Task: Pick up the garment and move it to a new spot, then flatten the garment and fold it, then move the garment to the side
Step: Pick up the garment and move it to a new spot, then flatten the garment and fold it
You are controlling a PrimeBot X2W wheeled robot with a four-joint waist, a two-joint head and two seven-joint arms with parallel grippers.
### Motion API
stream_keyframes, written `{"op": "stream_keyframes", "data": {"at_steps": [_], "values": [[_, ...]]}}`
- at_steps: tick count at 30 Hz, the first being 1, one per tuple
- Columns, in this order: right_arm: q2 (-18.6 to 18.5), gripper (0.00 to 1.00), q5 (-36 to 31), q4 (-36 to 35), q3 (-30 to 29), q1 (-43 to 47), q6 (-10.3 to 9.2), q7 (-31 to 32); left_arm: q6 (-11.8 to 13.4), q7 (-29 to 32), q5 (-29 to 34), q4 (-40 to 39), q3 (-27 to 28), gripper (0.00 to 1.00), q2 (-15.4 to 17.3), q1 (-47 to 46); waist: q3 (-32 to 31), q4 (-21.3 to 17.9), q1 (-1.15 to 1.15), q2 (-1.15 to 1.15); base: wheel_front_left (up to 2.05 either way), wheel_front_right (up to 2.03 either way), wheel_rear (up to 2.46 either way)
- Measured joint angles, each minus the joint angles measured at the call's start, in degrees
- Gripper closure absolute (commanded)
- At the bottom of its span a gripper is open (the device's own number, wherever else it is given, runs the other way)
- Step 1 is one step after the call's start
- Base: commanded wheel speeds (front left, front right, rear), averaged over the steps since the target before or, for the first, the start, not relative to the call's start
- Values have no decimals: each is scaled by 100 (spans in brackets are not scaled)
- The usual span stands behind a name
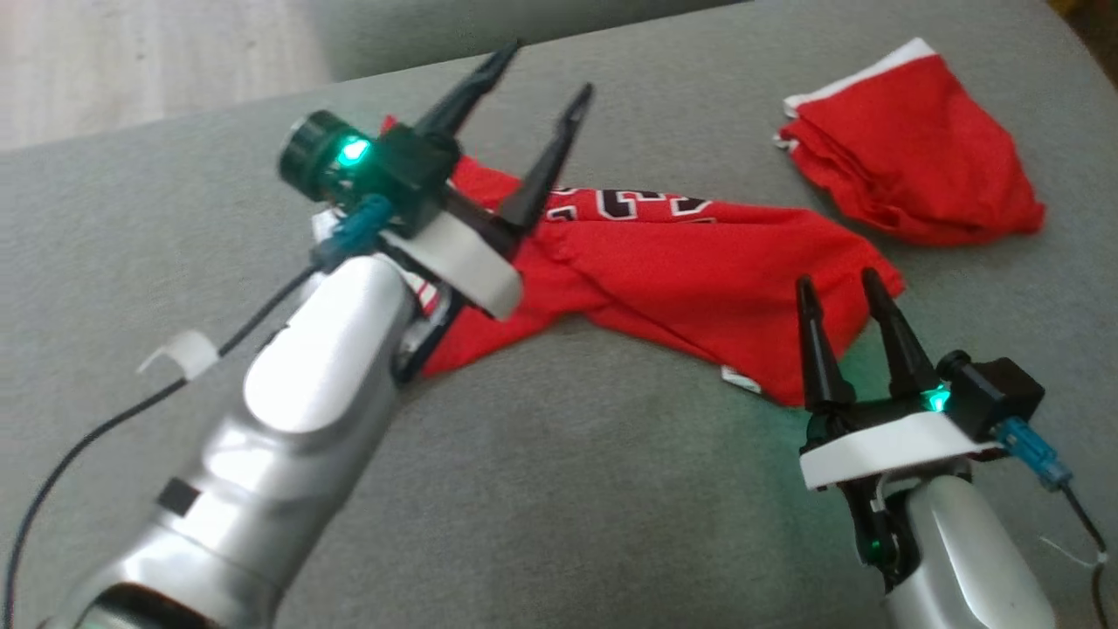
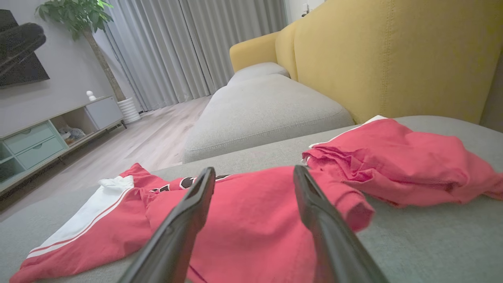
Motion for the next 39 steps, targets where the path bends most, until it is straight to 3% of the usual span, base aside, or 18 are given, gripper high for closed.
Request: {"op": "stream_keyframes", "data": {"at_steps": [3, 7, 11, 18, 21, 28, 39], "values": [[-1, 0, -46, 0, -57, 3, 0, 0, 45, -159, 48, 46, 87, 0, 181, 3, -33, 188, 0, 0, 0, 0, 0], [-1, 0, -165, -1, -156, 36, 0, 0, 314, -378, 15, 9, 356, 0, 417, 187, -112, 486, 0, 0, 0, 0, 0], [-1, 0, -269, 11, -311, 240, 0, 0, 627, -543, -227, -144, 563, 0, 582, 1243, -247, 904, -1, 0, 0, 0, 0], [0, 0, -425, 47, -436, 400, 0, 0, 1017, -654, -572, -383, 844, 0, 560, 2851, -411, 1370, -1, 0, 0, 0, 0], [1, 0, -488, 47, -492, 421, 0, 0, 1024, -657, -550, -463, 867, 0, 497, 3088, -405, 1476, -1, 0, 0, 0, 0], [1, 0, -563, 47, -443, 405, 0, 0, 1005, -656, -378, -400, 871, 0, 425, 2782, -239, 1396, -1, 0, 0, 0, 0], [0, 0, -561, -33, -283, 115, 0, 0, 754, 177, -301, 961, 824, 0, 447, 1161, 329, 895, 0, 0, 0, 0, 0]]}}
